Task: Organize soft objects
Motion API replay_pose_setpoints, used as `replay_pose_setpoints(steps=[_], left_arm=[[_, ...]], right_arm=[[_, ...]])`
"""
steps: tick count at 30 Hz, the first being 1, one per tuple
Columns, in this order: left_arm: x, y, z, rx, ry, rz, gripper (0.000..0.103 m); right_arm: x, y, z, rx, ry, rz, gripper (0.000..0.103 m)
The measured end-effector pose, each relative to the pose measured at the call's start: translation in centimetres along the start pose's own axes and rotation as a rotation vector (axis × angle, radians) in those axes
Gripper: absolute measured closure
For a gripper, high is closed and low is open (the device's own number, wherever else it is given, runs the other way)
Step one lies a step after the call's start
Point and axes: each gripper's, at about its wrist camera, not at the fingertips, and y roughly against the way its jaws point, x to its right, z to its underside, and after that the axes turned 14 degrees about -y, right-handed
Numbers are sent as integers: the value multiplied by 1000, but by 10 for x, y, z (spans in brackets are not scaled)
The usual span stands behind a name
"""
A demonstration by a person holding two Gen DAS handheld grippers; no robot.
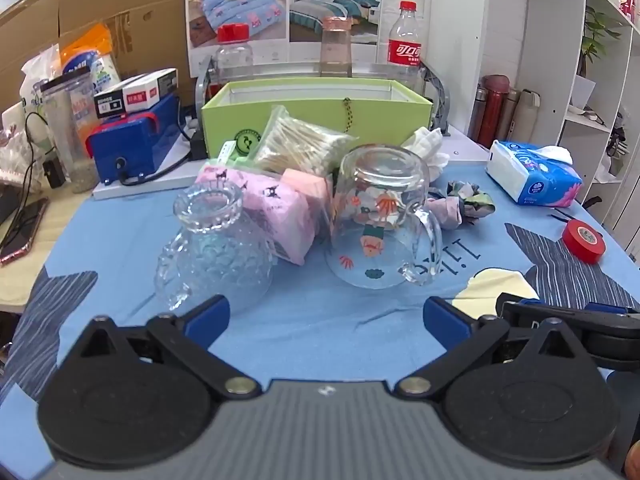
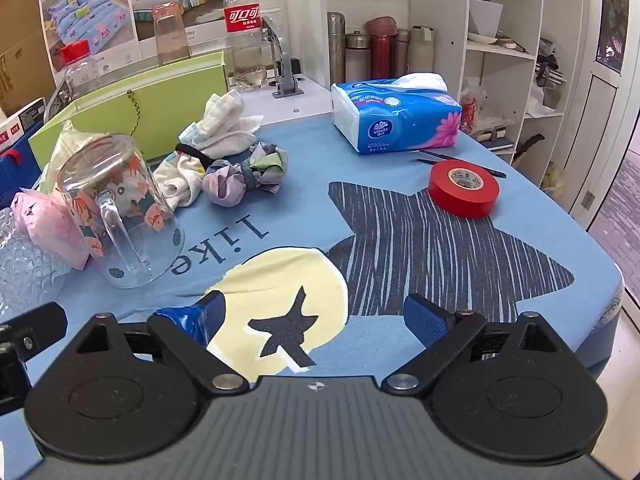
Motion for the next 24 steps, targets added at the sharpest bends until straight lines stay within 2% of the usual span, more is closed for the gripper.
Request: replay_pose_setpoints(steps=[24], left_arm=[[-4,1,1,6,7,15,0]], right_arm=[[-6,2,1,-7,5,-21,20]])
